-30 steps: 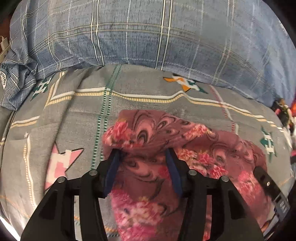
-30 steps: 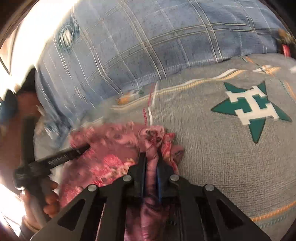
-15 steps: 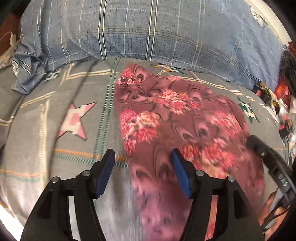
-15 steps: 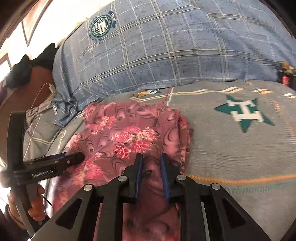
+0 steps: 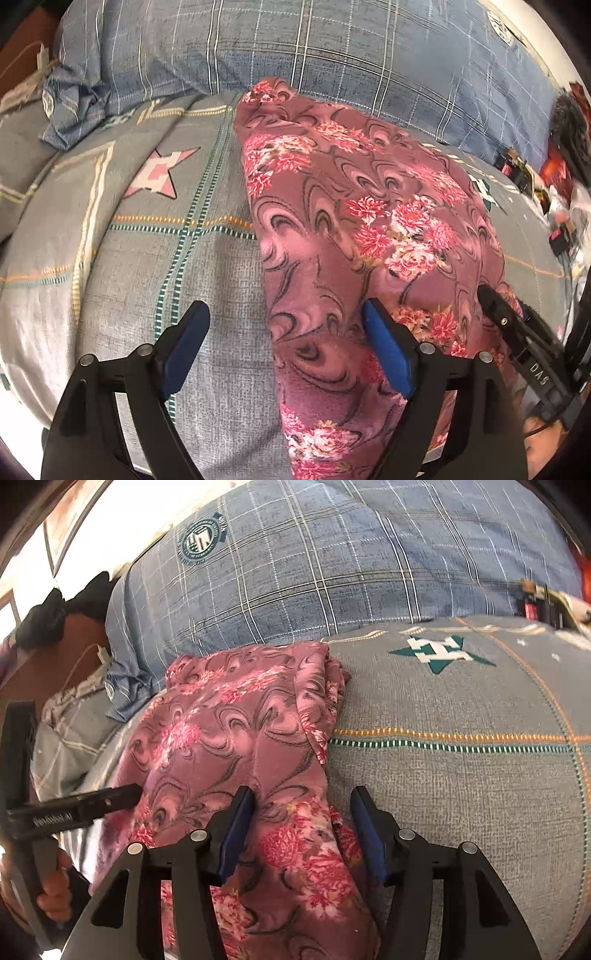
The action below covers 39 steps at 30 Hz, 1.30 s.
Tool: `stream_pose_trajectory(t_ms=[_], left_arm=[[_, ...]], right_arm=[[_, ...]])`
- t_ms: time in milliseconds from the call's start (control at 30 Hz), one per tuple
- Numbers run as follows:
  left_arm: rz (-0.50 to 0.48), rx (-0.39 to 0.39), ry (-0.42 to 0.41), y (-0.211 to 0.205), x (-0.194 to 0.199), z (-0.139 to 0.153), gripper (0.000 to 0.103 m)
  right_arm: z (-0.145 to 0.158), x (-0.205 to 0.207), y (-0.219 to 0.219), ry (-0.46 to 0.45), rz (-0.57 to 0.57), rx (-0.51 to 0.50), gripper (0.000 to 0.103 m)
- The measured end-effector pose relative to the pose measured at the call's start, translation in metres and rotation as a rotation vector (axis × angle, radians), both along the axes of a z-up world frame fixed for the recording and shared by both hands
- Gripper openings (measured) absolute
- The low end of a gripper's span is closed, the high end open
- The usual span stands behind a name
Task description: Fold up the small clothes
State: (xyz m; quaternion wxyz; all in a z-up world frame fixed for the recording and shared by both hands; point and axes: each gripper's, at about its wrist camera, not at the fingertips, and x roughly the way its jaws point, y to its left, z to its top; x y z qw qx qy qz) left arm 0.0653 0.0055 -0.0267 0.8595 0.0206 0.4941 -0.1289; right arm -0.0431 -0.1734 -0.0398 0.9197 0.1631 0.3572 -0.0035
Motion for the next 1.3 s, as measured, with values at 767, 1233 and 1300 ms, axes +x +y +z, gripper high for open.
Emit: stream_pose_trajectory(t_ms=[767,1233,1300], left_arm=[[0.003,-0.107,0.099,0.020,0.008,-0.009,0.102],[0.089,-0.179,0.115,0.010,0.093,0.007,0.100],[0.096,-0.122,0.140,-0.001,0.103,-0.010,0.100]], right_arm=[[-0.003,0.029,-0.037,0.061,-0.055,0.264,0.017],[0.037,0.095,-0.042,-0.036,-0.033,0.240,0.006],[0.032,0.093,-0.055,-0.043,-0.097,0.268,0.005]])
